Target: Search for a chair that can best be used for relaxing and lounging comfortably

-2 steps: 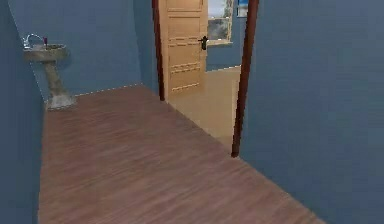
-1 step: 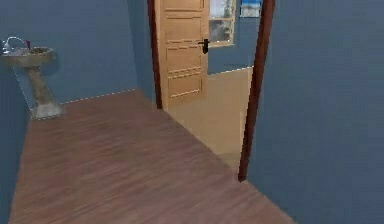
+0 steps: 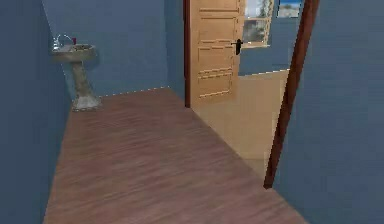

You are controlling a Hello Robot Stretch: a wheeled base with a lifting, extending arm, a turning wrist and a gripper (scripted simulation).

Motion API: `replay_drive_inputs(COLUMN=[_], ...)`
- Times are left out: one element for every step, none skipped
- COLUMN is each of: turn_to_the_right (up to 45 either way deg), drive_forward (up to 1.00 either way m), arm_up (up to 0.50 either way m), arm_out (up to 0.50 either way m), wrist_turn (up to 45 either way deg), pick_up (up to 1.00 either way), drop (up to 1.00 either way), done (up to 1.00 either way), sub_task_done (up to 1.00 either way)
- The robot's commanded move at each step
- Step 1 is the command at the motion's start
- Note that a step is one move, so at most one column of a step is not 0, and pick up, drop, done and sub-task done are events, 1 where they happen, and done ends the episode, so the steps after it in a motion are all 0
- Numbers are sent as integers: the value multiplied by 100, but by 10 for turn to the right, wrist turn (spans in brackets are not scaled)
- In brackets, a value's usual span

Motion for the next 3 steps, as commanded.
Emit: replay_drive_inputs(turn_to_the_right=[0, -60, 0], drive_forward=[100, 0, 15], arm_up=[0, 0, 0], arm_out=[0, 0, 0], wrist_turn=[0, 0, 0], pick_up=[0, 0, 0], drop=[0, 0, 0], done=[0, 0, 0], sub_task_done=[0, 0, 0])
